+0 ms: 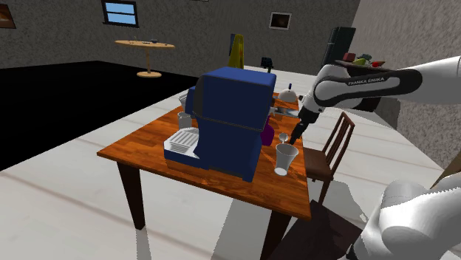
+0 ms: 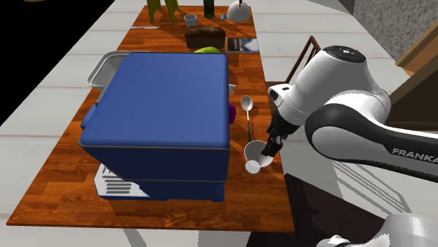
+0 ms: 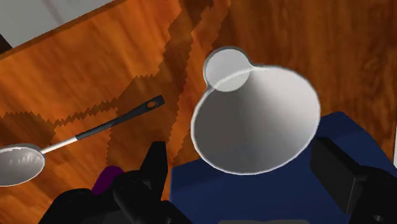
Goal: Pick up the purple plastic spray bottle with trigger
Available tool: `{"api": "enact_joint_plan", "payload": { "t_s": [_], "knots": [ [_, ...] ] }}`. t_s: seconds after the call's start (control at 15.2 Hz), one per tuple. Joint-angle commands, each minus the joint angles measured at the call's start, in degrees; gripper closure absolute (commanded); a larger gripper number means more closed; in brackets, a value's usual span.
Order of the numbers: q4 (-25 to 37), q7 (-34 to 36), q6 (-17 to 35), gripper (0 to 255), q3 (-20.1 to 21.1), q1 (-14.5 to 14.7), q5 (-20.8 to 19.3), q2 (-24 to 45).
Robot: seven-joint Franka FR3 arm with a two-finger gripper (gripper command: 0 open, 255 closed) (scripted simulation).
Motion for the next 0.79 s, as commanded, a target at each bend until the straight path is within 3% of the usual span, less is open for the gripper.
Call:
{"api": "enact_joint_plan", "payload": {
  "t_s": [0.0, 0.2, 0.4, 0.59, 0.73],
  "knots": [
    [1.46, -5.13, 3.49, 0, -3.26, 1.58, 1.68, 2.97],
    [5.07, -13.65, 7.88, 0, -8.69, 5.17, 6.53, 8.85],
    [9.67, -23.64, 10.79, 0, -14.58, 9.63, 14.11, 15.44],
    [15.44, -35.45, 11.36, 0, -20.06, 13.58, 25.13, 23.40],
    [20.02, -43.87, 9.94, 0, -22.49, 14.59, 34.02, 29.67]
  ]
}}
